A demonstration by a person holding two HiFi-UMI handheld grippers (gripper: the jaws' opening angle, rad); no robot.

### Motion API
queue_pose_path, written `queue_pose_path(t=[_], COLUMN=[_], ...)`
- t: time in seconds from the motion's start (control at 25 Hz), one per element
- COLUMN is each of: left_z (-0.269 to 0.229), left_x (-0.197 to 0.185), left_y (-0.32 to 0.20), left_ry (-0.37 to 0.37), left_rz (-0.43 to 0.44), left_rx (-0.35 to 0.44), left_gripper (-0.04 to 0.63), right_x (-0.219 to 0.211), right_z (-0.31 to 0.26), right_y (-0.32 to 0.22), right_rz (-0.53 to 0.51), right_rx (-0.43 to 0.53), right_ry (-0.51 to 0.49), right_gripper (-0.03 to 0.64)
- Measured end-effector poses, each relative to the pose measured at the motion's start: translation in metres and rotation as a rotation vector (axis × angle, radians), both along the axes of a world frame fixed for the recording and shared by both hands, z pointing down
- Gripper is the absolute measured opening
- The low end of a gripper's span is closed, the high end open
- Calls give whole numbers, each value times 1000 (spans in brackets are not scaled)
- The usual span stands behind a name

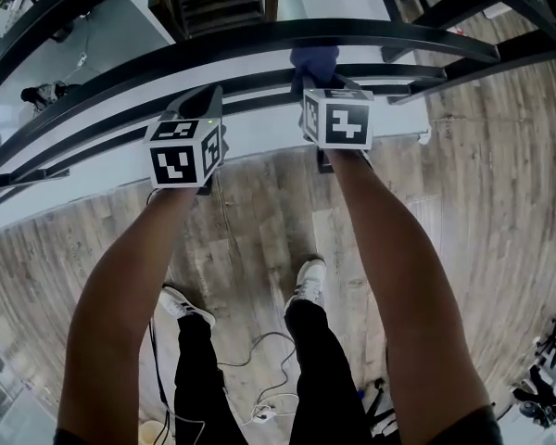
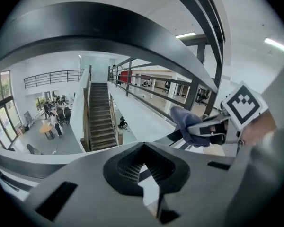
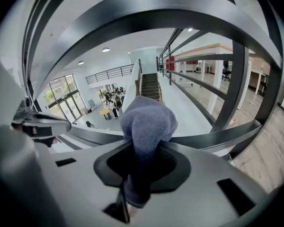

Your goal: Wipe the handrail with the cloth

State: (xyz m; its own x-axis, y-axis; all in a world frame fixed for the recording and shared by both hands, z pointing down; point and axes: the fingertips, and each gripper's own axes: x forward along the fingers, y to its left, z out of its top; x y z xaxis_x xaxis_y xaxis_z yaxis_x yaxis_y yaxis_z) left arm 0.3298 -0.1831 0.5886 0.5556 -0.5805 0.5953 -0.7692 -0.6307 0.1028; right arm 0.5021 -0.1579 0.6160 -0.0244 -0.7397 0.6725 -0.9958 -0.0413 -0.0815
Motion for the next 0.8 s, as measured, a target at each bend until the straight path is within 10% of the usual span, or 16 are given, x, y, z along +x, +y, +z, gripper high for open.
queue_pose_path(t=[0.44, 0.8], left_z=[1, 6], left_x=[171, 238], left_y=[29, 50], left_ry=[49, 71], left_rz=[100, 142], left_rx=[0, -4], left_gripper=[2, 2], right_x=[159, 253], right_z=[-1, -4], right_y=[25, 50], right_rz=[68, 168], right_rx=[19, -15], right_ry=[10, 12], right_gripper=[86, 86])
